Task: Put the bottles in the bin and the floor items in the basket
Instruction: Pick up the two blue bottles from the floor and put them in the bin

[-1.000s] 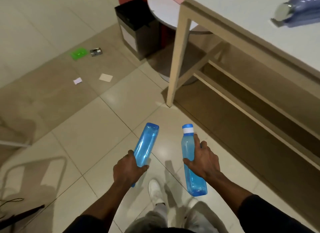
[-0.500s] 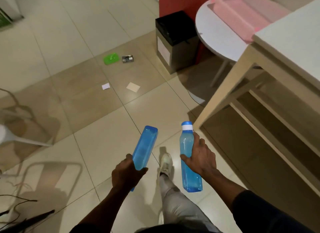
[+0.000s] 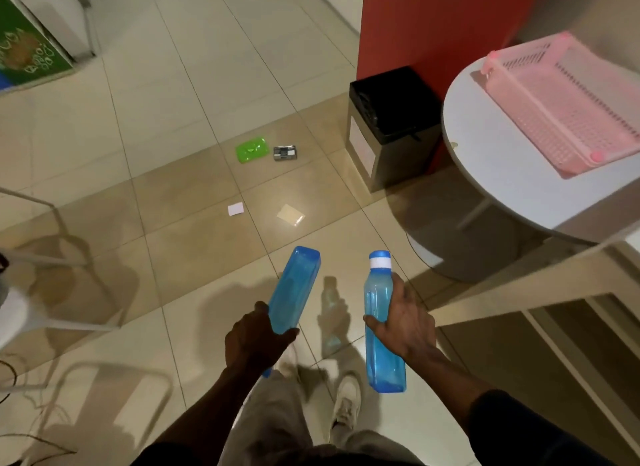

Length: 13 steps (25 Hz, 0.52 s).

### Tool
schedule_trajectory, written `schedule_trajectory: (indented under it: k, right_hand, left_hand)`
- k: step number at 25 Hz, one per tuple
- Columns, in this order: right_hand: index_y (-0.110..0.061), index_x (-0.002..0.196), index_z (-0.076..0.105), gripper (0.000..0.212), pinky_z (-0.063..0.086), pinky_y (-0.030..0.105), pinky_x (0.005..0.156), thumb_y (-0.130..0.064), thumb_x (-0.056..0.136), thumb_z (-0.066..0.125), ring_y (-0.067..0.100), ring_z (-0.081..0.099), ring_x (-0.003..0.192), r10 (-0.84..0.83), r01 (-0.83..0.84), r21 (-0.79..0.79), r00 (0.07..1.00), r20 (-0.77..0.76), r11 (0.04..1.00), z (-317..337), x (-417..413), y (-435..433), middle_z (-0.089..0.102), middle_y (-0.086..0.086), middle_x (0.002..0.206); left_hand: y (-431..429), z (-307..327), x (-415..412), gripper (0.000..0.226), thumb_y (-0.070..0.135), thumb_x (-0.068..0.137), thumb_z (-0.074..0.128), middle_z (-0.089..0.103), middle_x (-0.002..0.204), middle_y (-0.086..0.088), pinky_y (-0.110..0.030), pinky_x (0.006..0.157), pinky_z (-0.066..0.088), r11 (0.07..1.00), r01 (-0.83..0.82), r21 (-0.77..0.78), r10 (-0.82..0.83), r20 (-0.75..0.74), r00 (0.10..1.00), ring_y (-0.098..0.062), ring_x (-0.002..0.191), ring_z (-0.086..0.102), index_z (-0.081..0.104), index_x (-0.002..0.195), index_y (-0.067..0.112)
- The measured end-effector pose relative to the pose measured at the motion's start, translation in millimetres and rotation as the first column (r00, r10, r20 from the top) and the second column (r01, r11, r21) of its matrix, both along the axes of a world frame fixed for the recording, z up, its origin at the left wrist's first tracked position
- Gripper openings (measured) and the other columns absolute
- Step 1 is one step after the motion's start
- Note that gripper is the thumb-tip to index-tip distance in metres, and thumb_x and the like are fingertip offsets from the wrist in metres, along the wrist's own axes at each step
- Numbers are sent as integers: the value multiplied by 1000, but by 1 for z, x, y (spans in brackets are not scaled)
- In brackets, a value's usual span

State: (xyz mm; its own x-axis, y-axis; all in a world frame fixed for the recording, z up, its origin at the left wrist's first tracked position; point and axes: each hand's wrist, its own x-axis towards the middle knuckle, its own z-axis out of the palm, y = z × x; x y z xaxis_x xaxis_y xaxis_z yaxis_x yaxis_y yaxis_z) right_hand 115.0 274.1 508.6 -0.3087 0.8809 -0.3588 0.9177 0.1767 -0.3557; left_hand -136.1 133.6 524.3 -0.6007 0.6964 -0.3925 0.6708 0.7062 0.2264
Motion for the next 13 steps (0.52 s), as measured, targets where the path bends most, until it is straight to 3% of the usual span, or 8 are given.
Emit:
schedule_trajectory:
  k: [4,8,13]
  right_hand:
    - [-26,150,15,102,61,47,74,-63,75,75,26,66,91,-24,24,-12,999,49,1000,-11,-44,56,54,4,113]
    - [-28,148,15,101,62,46,73,-66,76,74,25,66,90,-83,86,-26,991,101,996,-10,-100,117,52,3,112]
    - [-27,151,14,102,62,43,74,-67,78,73,24,66,93,-142,146,-21,981,135,989,3,-166,184,54,4,115]
  left_hand:
    - [65,-16,-45,74,77,70,73,70,92,8,-33,68,56,999,39,-6,-39,16,999,-19,79,71,51,117,25]
    - [146,-27,-110,70,78,67,75,65,83,9,-34,70,60,994,106,23,-107,48,993,-19,75,70,50,104,25]
    - [242,-18,-188,72,76,66,77,60,80,6,-33,66,57,960,277,50,-277,-4,961,-23,75,70,52,103,19]
